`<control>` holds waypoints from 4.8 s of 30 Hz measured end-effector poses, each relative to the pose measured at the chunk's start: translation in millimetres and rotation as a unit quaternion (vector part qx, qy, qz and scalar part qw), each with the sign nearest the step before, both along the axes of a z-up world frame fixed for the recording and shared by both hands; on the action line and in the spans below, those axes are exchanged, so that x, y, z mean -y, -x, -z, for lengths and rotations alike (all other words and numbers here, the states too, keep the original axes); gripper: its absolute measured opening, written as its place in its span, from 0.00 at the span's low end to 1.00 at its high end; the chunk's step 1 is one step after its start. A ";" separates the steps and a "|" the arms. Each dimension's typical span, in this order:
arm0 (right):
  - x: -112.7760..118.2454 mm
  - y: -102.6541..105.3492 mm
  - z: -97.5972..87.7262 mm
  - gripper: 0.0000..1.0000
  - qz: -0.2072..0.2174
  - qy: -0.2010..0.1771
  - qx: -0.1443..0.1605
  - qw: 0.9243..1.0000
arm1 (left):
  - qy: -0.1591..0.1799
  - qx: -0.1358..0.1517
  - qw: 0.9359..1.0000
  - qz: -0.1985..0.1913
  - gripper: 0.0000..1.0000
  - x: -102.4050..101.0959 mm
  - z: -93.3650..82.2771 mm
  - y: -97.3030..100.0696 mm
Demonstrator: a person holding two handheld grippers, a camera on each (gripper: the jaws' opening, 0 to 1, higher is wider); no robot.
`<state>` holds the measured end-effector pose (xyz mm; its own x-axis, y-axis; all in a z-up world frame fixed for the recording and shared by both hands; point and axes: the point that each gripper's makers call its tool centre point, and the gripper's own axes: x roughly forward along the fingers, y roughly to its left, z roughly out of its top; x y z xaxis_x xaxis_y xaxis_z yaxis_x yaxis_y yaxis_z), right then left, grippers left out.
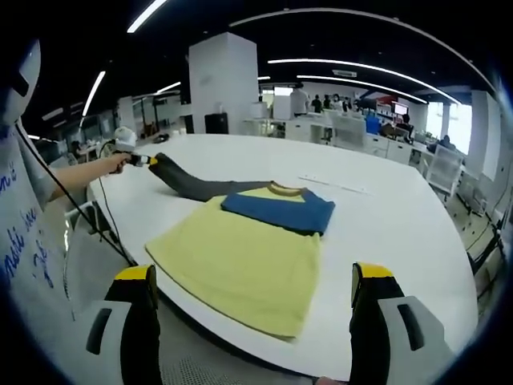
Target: Fold the garment on the visible template until the final outline fits inside the template.
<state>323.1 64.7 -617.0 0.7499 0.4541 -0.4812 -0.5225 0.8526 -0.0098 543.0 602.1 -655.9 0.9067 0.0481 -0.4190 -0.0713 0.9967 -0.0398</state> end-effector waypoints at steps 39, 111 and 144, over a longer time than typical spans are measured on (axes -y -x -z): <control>22.0 15.8 -3.0 1.00 -0.011 0.007 0.014 1.000 | 0.040 0.070 0.983 0.162 0.00 208.1 -95.0 -69.1; 32.6 10.5 22.0 1.00 -0.015 0.001 -0.010 1.000 | 0.049 -0.021 0.923 0.381 0.00 466.8 -19.5 -72.7; 33.7 4.1 29.1 1.00 -0.016 -0.007 -0.018 1.000 | 0.027 -0.095 0.900 0.424 0.00 506.8 42.9 -45.5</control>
